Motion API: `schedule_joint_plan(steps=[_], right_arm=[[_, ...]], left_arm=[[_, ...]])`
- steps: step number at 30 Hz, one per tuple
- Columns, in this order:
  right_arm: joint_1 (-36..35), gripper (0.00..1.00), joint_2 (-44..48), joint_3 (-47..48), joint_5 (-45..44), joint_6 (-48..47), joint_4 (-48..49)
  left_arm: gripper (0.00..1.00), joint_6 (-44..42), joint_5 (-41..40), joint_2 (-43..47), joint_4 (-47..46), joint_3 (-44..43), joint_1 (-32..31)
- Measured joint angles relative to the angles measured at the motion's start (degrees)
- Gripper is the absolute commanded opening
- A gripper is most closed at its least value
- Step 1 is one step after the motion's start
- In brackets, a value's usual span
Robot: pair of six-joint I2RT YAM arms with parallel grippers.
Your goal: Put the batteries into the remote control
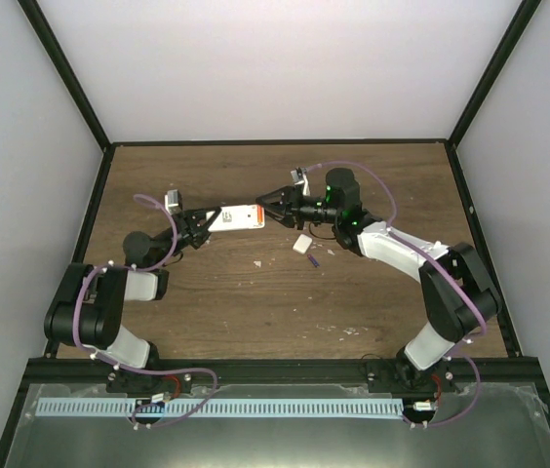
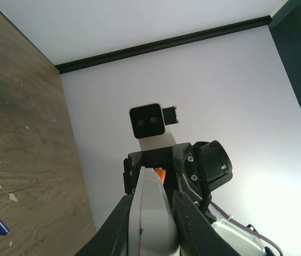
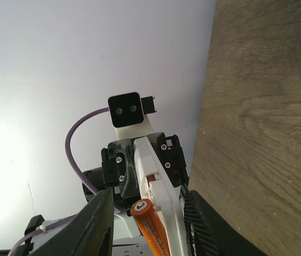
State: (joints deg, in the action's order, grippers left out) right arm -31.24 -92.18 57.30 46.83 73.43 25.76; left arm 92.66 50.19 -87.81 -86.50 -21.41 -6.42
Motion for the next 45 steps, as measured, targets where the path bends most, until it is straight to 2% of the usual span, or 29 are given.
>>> schedule_joint_plan(steps=[26,45], right_arm=[[-0.13,0.22,-0.85,0.0,0.04,-1.31,-0.09],[-0.85,0.21,-0.52,0.0,-1.4,-6.67,-2.32]], left_arm=[[0.0,-0.79,-0.26,-0.24,-0.26,0.0,0.0],[0.0,-0.79,0.68,-0.35,-0.15,0.0,0.76]])
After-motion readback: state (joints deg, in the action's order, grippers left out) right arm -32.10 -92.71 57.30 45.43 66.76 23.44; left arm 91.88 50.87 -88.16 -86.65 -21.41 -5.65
